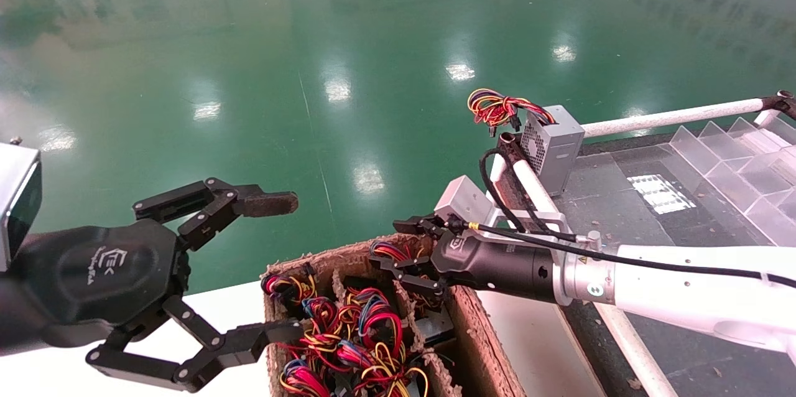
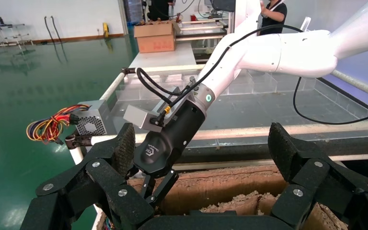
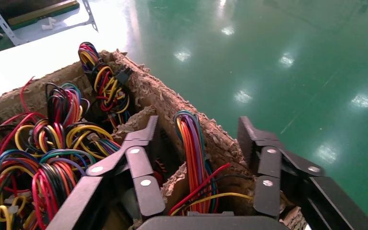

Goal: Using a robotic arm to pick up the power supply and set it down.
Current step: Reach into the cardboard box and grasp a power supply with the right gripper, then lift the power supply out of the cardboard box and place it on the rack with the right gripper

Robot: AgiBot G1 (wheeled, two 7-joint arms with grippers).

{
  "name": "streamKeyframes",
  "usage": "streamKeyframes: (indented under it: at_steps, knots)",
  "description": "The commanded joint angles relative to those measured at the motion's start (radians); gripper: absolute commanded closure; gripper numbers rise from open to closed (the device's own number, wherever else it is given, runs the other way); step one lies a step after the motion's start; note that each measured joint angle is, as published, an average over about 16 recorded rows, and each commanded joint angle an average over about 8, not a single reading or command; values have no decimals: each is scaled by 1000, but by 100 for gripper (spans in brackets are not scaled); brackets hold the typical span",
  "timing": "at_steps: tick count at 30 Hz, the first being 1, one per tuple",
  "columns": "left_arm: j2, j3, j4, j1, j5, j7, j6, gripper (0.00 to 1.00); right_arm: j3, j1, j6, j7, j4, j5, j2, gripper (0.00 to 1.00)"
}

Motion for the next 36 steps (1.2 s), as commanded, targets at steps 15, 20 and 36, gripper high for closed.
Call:
streamKeyframes:
  at_steps: [15, 20, 36]
  knots:
    - [0, 0, 0, 0, 0, 0, 0, 0, -6, -13, 15, -22, -24, -12, -13, 100]
    - [0, 0, 0, 0, 0, 0, 0, 0, 7, -17, 4, -28, -27, 13, -6, 100]
    - [0, 0, 0, 0, 0, 0, 0, 0, 140, -36, -23, -11, 126, 187, 134, 100]
